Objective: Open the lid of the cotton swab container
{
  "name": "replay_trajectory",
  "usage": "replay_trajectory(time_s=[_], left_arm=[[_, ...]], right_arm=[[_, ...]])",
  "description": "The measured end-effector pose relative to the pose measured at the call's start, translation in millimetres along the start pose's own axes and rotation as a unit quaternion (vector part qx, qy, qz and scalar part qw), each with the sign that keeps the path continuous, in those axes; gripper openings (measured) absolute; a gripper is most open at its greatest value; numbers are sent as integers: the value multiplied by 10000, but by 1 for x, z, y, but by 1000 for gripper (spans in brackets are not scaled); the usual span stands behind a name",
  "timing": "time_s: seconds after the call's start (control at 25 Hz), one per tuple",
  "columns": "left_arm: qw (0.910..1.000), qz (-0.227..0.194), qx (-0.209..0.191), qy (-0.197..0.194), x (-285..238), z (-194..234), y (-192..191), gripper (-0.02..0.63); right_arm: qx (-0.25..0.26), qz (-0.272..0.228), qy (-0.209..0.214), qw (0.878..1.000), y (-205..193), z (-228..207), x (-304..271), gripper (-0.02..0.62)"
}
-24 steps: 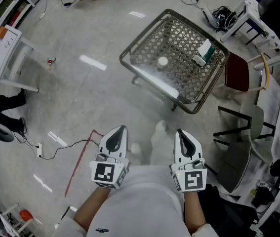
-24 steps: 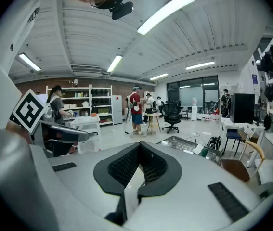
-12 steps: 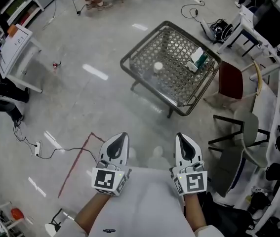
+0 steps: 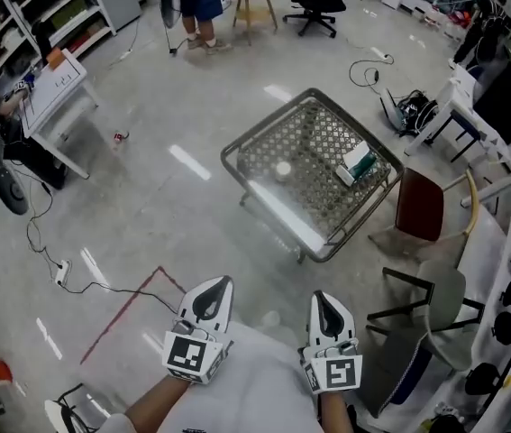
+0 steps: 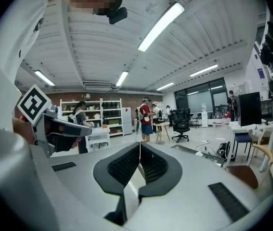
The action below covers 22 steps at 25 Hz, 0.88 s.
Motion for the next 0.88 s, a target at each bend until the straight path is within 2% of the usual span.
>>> replay_trajectory(time_s=[0.24, 0.48, 0.56, 0.64, 0.72, 0.88], left_arm=[[9994, -77, -16, 323, -15, 0, 10, 3], [9993, -1, 92, 375, -44, 19, 10, 3], [9994, 37, 100, 315, -60, 32, 11, 3], [9996, 30, 136, 226, -81, 47, 16, 3], [9997, 32, 189, 143, -101, 61, 23, 3], [9998, 43, 145, -120, -145, 96, 44, 3]], right_arm=[[46, -4, 388, 9992, 1, -15, -24, 0], [123, 10, 638, 9979, 8, -26, -71, 0], [-34, 22, 648, 9979, 4, -29, -93, 0], [-485, 45, 697, 9964, -2, -33, -122, 5], [-899, 52, 711, 9934, -3, -36, -151, 74], [-931, -18, 531, 9942, 8, -36, -210, 75]])
Point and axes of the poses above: the fingertips, and each gripper's own axes: x backward along the fingers, z to its left, y out of its top, the point moved 6 cm from there along x, backward along the fingers, and after that the axes turned 2 degrees about -z, right-handed, at the moved point
